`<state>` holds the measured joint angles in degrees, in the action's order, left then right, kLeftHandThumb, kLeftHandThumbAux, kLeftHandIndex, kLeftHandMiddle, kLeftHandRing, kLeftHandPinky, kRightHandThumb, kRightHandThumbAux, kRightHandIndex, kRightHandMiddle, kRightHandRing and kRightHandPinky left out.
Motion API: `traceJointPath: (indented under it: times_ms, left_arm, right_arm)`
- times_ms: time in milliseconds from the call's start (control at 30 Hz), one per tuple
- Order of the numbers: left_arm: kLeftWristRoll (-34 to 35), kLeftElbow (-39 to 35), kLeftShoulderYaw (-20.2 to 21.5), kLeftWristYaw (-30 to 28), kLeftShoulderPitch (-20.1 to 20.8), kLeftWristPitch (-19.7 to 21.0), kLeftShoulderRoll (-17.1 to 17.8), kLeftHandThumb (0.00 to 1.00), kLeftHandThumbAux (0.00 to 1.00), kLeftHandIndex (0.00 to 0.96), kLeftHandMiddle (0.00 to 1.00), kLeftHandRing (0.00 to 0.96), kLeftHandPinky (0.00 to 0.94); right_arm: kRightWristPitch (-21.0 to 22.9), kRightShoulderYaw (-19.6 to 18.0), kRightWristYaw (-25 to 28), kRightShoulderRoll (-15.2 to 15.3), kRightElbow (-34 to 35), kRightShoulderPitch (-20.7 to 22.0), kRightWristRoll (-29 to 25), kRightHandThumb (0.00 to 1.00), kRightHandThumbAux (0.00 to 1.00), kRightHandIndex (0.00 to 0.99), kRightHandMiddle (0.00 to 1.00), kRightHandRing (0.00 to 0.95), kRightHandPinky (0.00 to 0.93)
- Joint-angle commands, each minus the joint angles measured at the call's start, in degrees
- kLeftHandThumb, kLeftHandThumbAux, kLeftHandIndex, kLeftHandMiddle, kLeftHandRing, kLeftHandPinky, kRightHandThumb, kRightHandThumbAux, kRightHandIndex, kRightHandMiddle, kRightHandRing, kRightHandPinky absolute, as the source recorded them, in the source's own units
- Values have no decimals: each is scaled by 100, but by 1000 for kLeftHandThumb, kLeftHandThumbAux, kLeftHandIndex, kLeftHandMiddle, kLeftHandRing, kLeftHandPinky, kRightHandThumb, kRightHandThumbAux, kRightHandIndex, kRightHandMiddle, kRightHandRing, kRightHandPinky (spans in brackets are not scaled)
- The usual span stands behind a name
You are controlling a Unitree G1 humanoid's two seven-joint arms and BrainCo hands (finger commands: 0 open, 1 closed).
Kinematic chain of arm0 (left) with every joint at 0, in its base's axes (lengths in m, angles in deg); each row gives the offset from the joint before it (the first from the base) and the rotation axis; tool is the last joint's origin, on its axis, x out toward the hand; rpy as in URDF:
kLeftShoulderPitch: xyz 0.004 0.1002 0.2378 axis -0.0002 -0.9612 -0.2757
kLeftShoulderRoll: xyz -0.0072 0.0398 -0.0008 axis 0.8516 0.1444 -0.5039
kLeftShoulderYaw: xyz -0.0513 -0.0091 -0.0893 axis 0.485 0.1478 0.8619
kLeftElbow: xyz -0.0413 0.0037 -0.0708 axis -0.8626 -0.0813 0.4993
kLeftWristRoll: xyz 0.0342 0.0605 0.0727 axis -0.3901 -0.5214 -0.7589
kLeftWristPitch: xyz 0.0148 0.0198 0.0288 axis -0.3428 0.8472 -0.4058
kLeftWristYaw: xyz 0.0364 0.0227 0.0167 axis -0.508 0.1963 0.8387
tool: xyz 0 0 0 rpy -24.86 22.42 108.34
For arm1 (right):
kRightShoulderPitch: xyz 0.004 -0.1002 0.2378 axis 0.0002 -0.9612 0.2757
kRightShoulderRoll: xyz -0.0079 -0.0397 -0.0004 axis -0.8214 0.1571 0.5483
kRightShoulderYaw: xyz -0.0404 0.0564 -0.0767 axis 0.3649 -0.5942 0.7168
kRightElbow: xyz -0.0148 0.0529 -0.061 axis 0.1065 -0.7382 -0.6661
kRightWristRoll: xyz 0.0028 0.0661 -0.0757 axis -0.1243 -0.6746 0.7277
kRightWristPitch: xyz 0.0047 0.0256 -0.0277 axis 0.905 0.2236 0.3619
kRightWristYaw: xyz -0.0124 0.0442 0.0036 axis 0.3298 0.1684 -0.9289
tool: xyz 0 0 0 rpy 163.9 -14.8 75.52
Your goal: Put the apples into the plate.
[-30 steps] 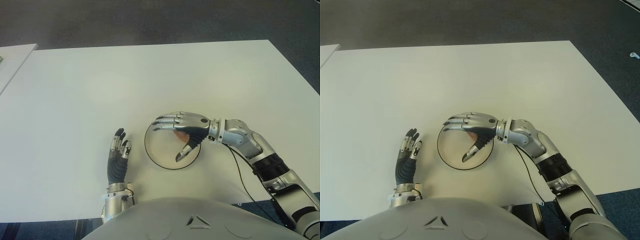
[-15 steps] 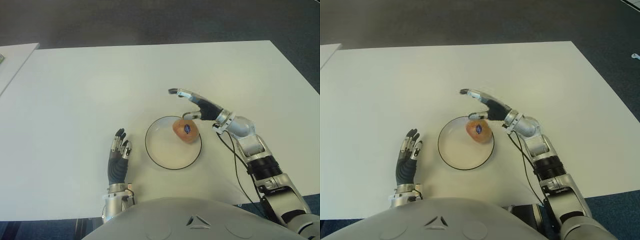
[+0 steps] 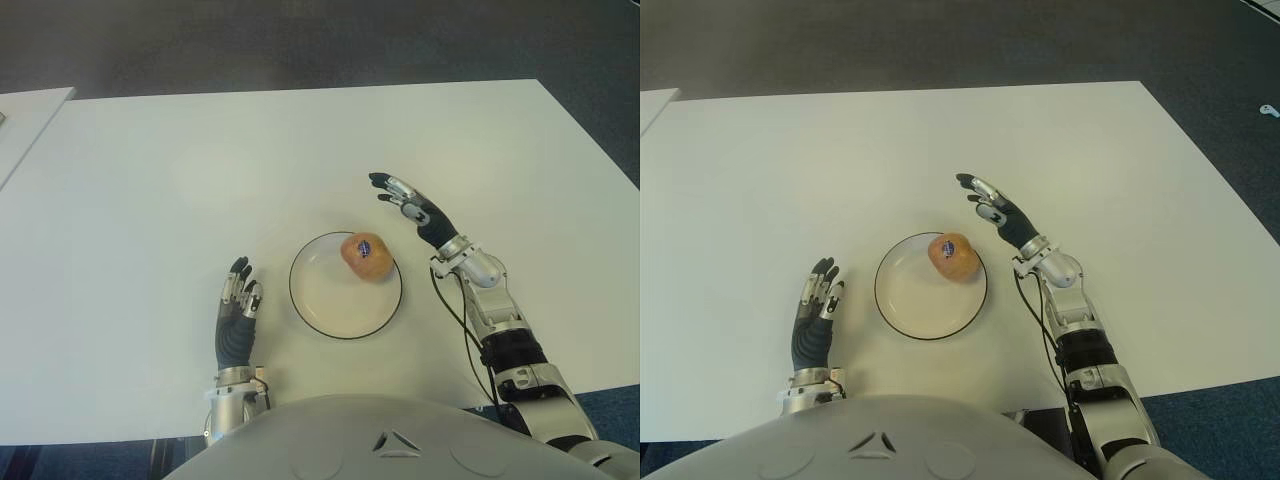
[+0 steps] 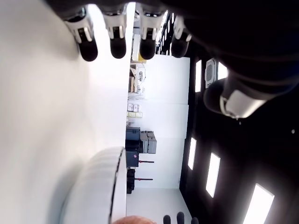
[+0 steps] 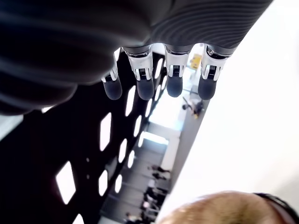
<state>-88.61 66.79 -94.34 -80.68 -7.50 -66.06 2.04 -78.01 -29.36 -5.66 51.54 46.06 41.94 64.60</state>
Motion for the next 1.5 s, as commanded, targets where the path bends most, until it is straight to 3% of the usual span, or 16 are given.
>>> traceJointPath:
  times_ms: [33, 233, 633, 833, 1000, 1500]
  left_arm:
    - [21, -38, -19, -88, -110, 25, -7, 73, 428, 0, 0, 0, 0]
    - [36, -25, 14, -133, -121, -13, 18, 69, 429, 0, 0, 0, 0]
    - [45, -18, 59, -199, -185, -56, 28, 65, 432, 0, 0, 0, 0]
    - [-4, -33, 86, -174, -229, -108, 32, 62, 438, 0, 0, 0, 0]
    - [-85, -64, 135, -125, -272, -135, 42, 54, 442, 0, 0, 0, 0]
    - [-17, -146, 199, -154, -348, -41, 5, 64, 431, 0, 0, 0, 0]
  right_arm:
    - [600, -206, 1, -97, 181, -238, -312, 112, 203, 0, 0, 0, 0]
    - [692, -407, -32, -192, -55, -289, -376, 113, 222, 0, 0, 0, 0]
    - [313, -643, -43, -301, -612, -299, -243, 104, 273, 0, 0, 0, 0]
    - [313, -753, -164, -342, -499, -563, -237, 99, 312, 0, 0, 0, 0]
    - [149, -824, -398, -523, -380, -1059, -218, 83, 347, 0, 0, 0, 0]
    - [78, -830, -603, -784, -279, -1596, -169, 77, 447, 0, 2, 0, 0]
